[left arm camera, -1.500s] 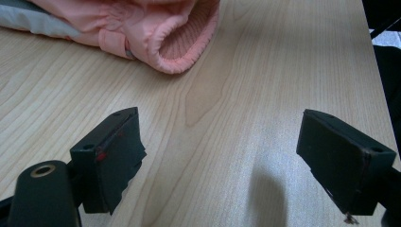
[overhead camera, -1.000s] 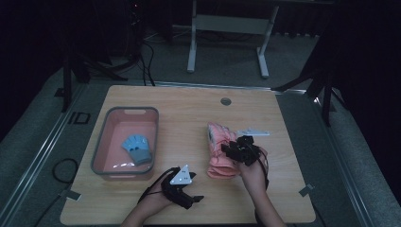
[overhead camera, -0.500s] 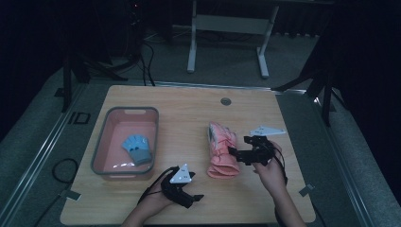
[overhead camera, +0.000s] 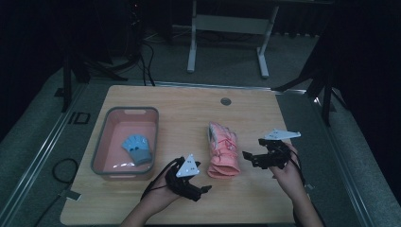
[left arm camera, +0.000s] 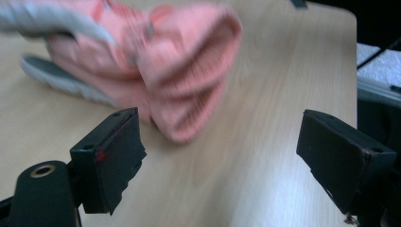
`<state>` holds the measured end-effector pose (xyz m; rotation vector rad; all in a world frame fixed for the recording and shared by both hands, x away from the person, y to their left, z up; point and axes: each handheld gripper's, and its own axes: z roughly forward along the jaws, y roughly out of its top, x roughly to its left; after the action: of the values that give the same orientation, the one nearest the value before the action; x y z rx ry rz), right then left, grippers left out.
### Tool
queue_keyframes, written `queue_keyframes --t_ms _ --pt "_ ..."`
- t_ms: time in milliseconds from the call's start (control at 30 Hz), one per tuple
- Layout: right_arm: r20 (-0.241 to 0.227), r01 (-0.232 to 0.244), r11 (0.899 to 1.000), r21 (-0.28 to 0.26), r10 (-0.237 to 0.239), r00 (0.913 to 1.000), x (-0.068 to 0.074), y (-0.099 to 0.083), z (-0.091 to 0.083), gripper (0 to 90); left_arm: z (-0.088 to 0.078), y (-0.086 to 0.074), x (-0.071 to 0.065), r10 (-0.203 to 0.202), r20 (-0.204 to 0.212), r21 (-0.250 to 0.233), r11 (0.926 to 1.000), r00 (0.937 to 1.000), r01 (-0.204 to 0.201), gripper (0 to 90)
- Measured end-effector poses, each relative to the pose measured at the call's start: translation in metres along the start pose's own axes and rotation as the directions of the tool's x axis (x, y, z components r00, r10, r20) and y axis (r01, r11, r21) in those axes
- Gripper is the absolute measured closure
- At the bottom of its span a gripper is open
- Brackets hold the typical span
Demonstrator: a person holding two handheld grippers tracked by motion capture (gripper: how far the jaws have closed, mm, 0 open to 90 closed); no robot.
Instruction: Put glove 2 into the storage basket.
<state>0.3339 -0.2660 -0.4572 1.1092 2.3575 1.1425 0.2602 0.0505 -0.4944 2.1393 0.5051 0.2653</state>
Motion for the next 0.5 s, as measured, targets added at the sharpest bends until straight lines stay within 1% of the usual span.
queue_keyframes --t_ms 33,67,100,133,167,200,233,267,300,333,367,400,433,467,500 --pt "0.000 0.000 1.000 0.000 0.000 1.0000 0.000 0.000 0.000 11.6 -0.001 0.006 0.002 0.002 -0.007 -0.005 1.0000 1.0000 -0.002 15.0" --pt "-0.009 -0.030 0.999 -0.015 0.029 0.9995 0.001 0.001 0.001 11.5 -0.003 0.018 0.007 -0.007 -0.019 -0.028 0.9996 0.9998 0.007 15.1" --pt "-0.009 -0.030 0.999 -0.015 0.029 0.9995 0.001 0.001 0.001 11.5 -0.003 0.018 0.007 -0.007 -0.019 -0.028 0.9996 0.9998 0.007 15.1" --pt "-0.023 -0.027 0.999 -0.019 0.026 0.9994 0.001 0.002 0.002 10.5 -0.003 0.025 0.011 -0.011 -0.014 -0.040 0.9991 0.9998 0.010 15.1" --pt "-0.052 -0.046 0.998 -0.033 0.045 0.9976 0.003 0.005 0.004 10.5 -0.003 0.031 0.015 -0.014 -0.018 -0.046 0.9988 0.9997 0.013 15.1" --pt "-0.052 -0.046 0.998 -0.033 0.045 0.9976 0.003 0.005 0.004 10.5 -0.002 0.035 0.017 -0.012 -0.029 -0.050 0.9987 0.9995 0.011 15.1" --pt "-0.031 -0.044 0.998 -0.033 0.043 0.9986 0.005 0.007 0.007 12.1 -0.001 0.040 0.021 -0.013 -0.033 -0.052 0.9986 0.9994 0.011 15.1" --pt "-0.031 -0.044 0.998 -0.033 0.043 0.9986 0.005 0.007 0.007 12.1 0.002 0.045 0.026 -0.021 -0.033 -0.046 0.9988 0.9992 0.019 15.1" --pt "-0.022 -0.047 0.999 -0.028 0.046 0.9987 0.005 0.008 0.009 15.7 0.005 0.048 0.029 -0.035 -0.044 -0.040 0.9986 0.9984 0.033 15.1" --pt "-0.022 -0.047 0.999 -0.028 0.046 0.9987 0.005 0.008 0.009 15.7 0.005 0.048 0.029 -0.035 -0.044 -0.040 0.9986 0.9984 0.033 15.1" --pt "-0.006 -0.051 0.999 -0.007 0.051 0.9987 0.004 0.011 0.015 37.7 0.016 0.057 0.040 -0.053 -0.060 -0.014 0.9985 0.9968 0.053 15.1" --pt "-0.010 -0.053 0.999 -0.006 0.053 0.9986 0.004 0.012 0.018 43.0 0.021 0.059 0.044 -0.056 -0.060 -0.002 0.9984 0.9966 0.056 15.8" --pt "-0.013 -0.061 0.998 -0.011 0.061 0.9980 0.004 0.013 0.020 46.5 0.025 0.061 0.046 -0.058 -0.076 0.010 0.9982 0.9954 0.059 16.4" --pt "-0.015 -0.064 0.998 -0.008 0.064 0.9978 0.004 0.014 0.024 49.2 0.030 0.063 0.049 -0.060 -0.083 0.021 0.9979 0.9948 0.061 16.7" --pt "-0.015 -0.064 0.998 -0.008 0.064 0.9978 0.004 0.014 0.024 49.2 0.030 0.063 0.049 -0.060 -0.083 0.021 0.9979 0.9948 0.061 22.1"
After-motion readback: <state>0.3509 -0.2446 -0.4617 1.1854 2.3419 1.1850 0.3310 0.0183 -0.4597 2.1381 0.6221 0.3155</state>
